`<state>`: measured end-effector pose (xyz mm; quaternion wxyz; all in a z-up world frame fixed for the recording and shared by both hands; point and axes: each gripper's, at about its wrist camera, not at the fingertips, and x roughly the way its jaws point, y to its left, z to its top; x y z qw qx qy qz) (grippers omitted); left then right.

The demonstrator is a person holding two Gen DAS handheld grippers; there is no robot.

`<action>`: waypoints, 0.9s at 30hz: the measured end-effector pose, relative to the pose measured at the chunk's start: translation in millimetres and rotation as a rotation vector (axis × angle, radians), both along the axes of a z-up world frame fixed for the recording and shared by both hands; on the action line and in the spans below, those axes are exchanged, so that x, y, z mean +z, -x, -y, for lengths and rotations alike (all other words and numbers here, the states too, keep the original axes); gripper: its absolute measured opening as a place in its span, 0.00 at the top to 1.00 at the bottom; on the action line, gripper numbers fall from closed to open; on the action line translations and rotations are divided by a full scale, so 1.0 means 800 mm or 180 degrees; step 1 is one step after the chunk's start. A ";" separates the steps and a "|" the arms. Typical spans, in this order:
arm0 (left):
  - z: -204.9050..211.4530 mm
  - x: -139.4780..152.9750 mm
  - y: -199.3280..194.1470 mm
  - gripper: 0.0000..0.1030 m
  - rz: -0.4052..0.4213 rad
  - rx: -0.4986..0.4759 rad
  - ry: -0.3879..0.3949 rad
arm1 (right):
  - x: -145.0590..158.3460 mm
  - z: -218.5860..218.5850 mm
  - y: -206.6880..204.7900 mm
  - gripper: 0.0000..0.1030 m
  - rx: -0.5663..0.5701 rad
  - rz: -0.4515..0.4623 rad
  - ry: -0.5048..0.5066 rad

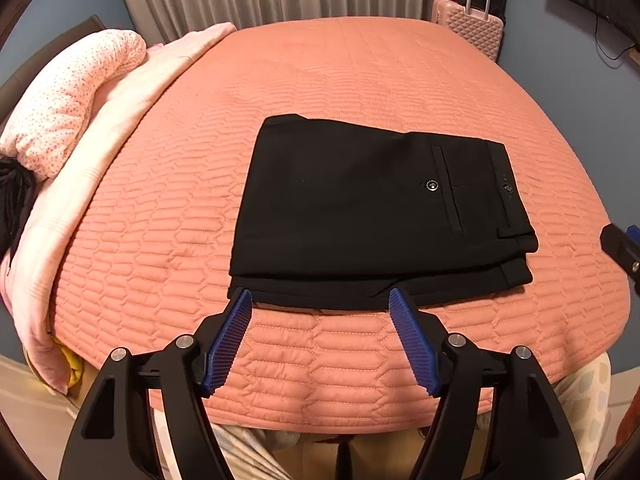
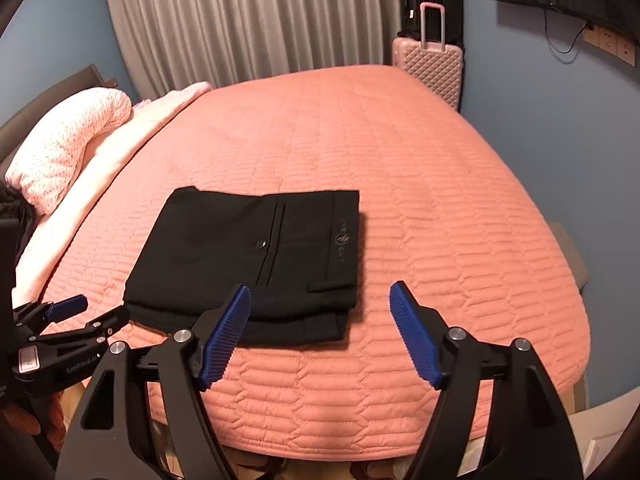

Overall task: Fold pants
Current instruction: 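Open both tools and withdraw them from the folded trousers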

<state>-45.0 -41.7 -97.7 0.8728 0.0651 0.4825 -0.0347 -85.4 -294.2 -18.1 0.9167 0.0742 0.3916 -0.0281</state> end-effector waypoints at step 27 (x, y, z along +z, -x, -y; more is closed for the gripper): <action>-0.011 0.019 0.009 0.27 0.0008 0.0125 -0.0034 | 0.025 -0.055 0.015 0.09 0.0120 0.0087 0.0182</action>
